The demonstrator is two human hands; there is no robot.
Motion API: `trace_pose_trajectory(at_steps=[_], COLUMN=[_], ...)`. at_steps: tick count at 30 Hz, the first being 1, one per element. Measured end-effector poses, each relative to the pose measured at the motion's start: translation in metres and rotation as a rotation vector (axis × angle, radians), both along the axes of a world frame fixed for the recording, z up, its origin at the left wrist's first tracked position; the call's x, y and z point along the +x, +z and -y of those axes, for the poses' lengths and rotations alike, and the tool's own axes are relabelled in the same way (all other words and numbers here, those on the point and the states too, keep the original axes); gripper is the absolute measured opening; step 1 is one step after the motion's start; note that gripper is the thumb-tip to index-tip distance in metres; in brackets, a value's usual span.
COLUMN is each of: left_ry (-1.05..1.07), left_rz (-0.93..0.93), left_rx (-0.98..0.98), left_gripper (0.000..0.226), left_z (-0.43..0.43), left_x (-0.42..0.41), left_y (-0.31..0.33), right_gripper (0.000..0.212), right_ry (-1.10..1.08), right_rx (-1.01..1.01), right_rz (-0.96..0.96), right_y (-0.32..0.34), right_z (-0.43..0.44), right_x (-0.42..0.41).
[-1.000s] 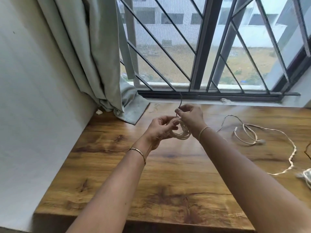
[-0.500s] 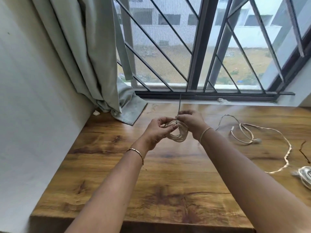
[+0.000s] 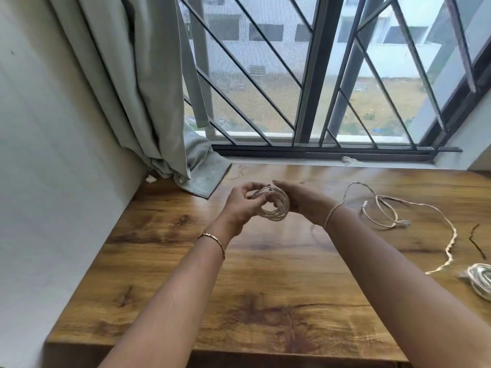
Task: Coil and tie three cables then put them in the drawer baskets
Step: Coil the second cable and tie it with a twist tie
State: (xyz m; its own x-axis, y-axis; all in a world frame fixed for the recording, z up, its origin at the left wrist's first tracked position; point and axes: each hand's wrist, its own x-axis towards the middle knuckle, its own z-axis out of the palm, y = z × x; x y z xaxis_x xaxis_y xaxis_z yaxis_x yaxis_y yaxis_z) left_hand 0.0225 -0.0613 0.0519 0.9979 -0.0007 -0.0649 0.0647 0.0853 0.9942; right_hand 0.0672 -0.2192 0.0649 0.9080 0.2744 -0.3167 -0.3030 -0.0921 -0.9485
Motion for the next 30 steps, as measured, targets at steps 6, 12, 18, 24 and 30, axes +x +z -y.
trace_pose_trajectory(at_steps=[6, 12, 18, 24, 30], left_ry=[0.018, 0.049, 0.070, 0.024, -0.036], left_rz=[-0.015, -0.069, -0.072, -0.059, -0.026], left_rx=[-0.067, -0.122, -0.128, -0.123, -0.062], left_gripper=[0.023, 0.027, 0.031, 0.029, 0.033], left_z=[0.0015, -0.0008, -0.0037, -0.0035, -0.0045], left_x=[0.0012, 0.0028, 0.0032, 0.0026, 0.0068], left_y=[0.0021, 0.0044, 0.0062, 0.0082, 0.0062], right_gripper=[0.016, 0.009, 0.015, 0.031, 0.031], right_ry=[0.136, 0.195, 0.267, 0.283, 0.296], right_rx=[0.038, -0.016, -0.032, -0.013, -0.038], right_rz=[-0.004, 0.040, 0.060, 0.067, 0.107], right_y=[0.0055, 0.0091, 0.0058, 0.0051, 0.0052], right_z=[-0.0012, -0.0003, 0.0028, -0.0014, 0.0002], right_x=[-0.0028, -0.0072, -0.0057, -0.0073, -0.0081])
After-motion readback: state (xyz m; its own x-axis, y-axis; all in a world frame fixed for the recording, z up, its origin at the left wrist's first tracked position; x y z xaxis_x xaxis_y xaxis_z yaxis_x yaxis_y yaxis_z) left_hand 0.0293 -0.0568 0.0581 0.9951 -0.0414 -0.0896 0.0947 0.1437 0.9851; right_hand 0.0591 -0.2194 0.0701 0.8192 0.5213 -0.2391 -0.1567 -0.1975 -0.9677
